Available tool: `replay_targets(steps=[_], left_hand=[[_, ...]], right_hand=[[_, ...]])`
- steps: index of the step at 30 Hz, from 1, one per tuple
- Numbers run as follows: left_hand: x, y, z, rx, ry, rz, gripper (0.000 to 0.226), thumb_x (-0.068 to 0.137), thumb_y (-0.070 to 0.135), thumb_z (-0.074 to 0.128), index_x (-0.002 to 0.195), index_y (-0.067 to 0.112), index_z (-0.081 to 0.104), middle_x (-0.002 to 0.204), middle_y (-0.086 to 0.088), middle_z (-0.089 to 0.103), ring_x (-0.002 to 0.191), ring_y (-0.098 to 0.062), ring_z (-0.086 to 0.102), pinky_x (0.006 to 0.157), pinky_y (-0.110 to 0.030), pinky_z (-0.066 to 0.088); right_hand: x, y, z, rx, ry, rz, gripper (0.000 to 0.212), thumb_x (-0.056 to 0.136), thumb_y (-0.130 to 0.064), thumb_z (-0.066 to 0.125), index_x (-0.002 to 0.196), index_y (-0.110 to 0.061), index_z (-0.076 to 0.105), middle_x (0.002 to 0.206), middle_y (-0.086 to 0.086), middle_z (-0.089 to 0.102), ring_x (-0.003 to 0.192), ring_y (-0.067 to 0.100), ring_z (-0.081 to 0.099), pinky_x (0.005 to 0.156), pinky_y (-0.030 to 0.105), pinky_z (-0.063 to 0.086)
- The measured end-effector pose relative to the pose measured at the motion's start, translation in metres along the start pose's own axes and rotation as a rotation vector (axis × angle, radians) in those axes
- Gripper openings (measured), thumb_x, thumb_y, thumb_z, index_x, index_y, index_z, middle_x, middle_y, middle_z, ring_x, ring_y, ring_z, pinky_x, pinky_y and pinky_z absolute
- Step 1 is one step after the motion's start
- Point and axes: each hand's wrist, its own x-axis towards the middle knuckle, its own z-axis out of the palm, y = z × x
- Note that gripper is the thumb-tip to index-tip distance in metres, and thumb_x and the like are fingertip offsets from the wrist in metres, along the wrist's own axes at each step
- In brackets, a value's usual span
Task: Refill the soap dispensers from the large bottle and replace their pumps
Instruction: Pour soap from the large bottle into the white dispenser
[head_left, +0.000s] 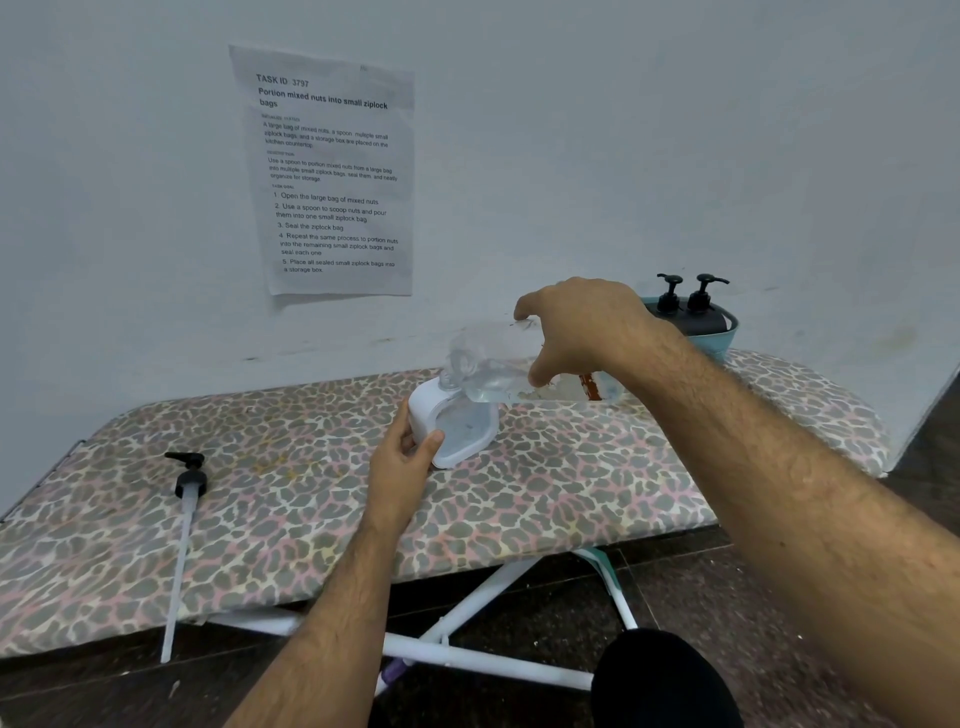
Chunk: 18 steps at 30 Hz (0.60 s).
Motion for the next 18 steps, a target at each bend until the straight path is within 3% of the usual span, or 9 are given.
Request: replay_targets(steps=[6,18], left_hand=[[-0.0008,0.0015,0.0004,0.001,0.002,0.006,0.064,0.093,0.018,0.066,0.149,0.032,0.038,0.122,0.012,0.055,0.101,0.006,0.058,0.077,-0.022,0.057],[-0.0002,0.0005,-0.0003,0.012,-0.012,0.010,0.065,0.093,0.018,0.065,0.150,0.031,0.037,0.128,0.011,0.055,0.100,0.012,0.056,0.074,-0.015,0.055]], right_hand=[[-0.0012,-0.0003,-0.0029,0.010,0.000,0.002,0.073,0.077,-0.046,0.077,0.143,-0.033,0.046,0.130,-0.007,0.060,0.118,0.017,0.055,0.085,0.035,0.048],[-0.0025,-0.0004,-0.0049,0.044,-0.007,0.009,0.074,0.076,-0.045,0.078,0.143,-0.033,0.047,0.130,-0.007,0.060,0.118,0.017,0.055,0.087,0.034,0.047]])
